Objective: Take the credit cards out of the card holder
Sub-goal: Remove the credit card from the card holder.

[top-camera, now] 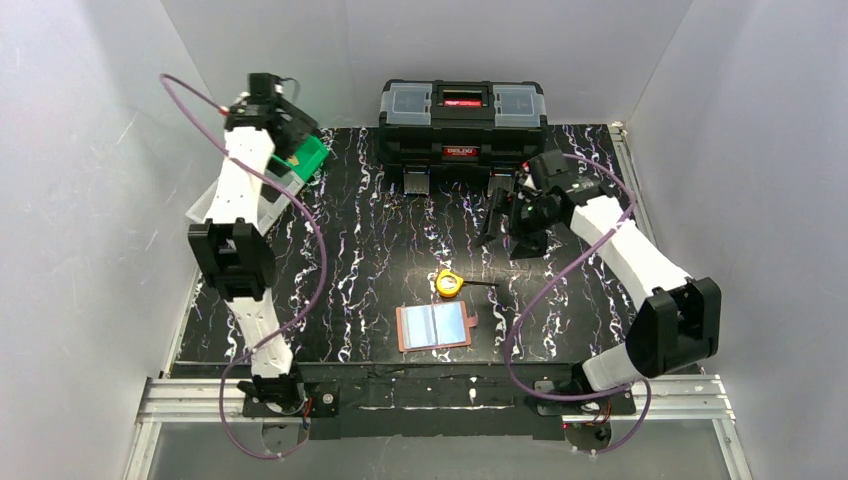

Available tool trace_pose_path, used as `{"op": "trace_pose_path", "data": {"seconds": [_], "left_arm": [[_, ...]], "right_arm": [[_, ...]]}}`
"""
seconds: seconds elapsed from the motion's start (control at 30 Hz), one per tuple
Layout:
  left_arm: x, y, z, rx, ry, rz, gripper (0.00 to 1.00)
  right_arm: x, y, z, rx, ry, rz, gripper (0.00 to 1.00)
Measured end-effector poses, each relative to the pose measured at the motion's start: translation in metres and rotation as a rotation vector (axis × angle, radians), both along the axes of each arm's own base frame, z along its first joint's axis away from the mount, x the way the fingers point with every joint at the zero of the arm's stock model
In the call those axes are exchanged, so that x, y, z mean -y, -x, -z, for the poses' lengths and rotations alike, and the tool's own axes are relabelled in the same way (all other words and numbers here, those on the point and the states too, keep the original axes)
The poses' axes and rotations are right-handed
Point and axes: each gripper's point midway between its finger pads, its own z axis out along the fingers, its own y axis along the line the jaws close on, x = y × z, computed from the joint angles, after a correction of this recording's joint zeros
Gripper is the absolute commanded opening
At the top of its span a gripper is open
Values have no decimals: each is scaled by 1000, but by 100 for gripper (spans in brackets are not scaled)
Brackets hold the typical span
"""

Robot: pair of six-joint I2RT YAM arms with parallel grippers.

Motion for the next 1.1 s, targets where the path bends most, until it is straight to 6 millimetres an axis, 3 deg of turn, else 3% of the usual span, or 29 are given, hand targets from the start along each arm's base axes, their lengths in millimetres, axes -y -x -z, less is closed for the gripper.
{"op": "trace_pose_path", "data": {"seconds": [0.17, 0.23, 0.37, 0.57, 0.67, 0.87, 1.1], "left_arm": [[100, 67, 15, -80, 21, 175, 98], [122, 102, 28, -129, 31, 233, 98], [135, 178, 50, -200, 49, 320, 98], [144, 266, 53, -161, 101, 501, 98], [149, 294, 57, -135, 124, 587, 98], [157, 336, 82, -147, 188, 717, 98], [173, 341, 97, -170, 232, 816, 98]], "right_arm": [[-22, 43, 8, 15, 40, -83, 98], [-25, 61, 16, 9, 62, -105, 98], [-33, 92, 34, 9, 105, -151, 97], [-63, 108, 52, 45, 153, -230, 82], [-74, 110, 68, 42, 193, -245, 73], [-94, 110, 93, 40, 252, -259, 70], [-128, 115, 108, 51, 289, -306, 66]]}}
